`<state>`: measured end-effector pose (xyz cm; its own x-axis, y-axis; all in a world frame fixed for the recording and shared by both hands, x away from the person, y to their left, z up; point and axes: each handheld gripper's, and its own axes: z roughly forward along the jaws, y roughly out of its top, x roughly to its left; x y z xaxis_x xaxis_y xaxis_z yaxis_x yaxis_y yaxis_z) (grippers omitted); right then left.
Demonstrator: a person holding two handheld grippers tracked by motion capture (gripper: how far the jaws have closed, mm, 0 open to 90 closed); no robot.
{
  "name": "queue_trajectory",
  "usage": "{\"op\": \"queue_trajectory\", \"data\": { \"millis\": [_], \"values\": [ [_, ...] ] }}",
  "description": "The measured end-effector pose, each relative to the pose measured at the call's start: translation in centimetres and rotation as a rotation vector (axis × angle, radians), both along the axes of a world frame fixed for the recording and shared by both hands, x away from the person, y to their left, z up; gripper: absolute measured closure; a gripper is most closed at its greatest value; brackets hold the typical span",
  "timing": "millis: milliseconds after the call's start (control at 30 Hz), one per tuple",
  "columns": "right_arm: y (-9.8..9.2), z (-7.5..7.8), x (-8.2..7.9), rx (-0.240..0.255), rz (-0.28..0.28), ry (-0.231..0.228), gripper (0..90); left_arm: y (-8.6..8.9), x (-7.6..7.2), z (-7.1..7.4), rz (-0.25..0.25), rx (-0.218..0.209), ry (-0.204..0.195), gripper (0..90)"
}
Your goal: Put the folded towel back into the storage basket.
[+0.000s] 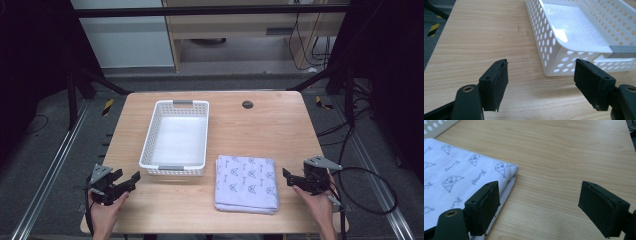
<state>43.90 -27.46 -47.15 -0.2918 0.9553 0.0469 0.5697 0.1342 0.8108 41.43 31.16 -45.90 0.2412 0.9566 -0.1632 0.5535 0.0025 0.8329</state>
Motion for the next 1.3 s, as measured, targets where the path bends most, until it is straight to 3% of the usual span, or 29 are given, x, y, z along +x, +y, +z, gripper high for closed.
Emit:
{"op": "queue_trajectory", "data": {
  "millis": [300,400,467,600,967,1100,1133,1300],
  "values": [
    [0.7,0.2,-0.3,0.031,0.053,0.0,20.3,-1.1,-0.6,0.4,-0.042,-0.012,-0.003,30.2],
    [1.5,0.6,-0.5,0.092,0.087,0.004,21.2,-1.7,-0.7,0.5,-0.071,-0.017,-0.003,32.5],
    [1.7,0.7,-0.5,0.098,0.09,0.003,21.2,-2.3,-0.8,0.6,-0.092,-0.002,-0.008,33.1],
    [2.5,0.9,-0.4,0.079,0.122,0.006,21.2,-3.7,-1.1,0.8,-0.141,0.025,-0.014,34.2],
    [3.4,1.8,-0.1,0.091,0.161,0.001,21.1,-6.4,-1.5,1.0,-0.214,0.032,-0.018,34.6],
    [3.7,2.1,0.2,0.084,0.169,-0.003,21.7,-7.4,-1.4,1.2,-0.238,0.017,-0.008,35.0],
    [3.8,2.5,0.4,0.08,0.17,-0.01,22.5,-7.9,-1.3,1.5,-0.252,0.035,-0.011,35.1],
    [4.0,3.3,0.7,0.088,0.168,-0.043,23.6,-8.8,-1.3,2.1,-0.279,0.029,-0.016,37.3]
  ]
}}
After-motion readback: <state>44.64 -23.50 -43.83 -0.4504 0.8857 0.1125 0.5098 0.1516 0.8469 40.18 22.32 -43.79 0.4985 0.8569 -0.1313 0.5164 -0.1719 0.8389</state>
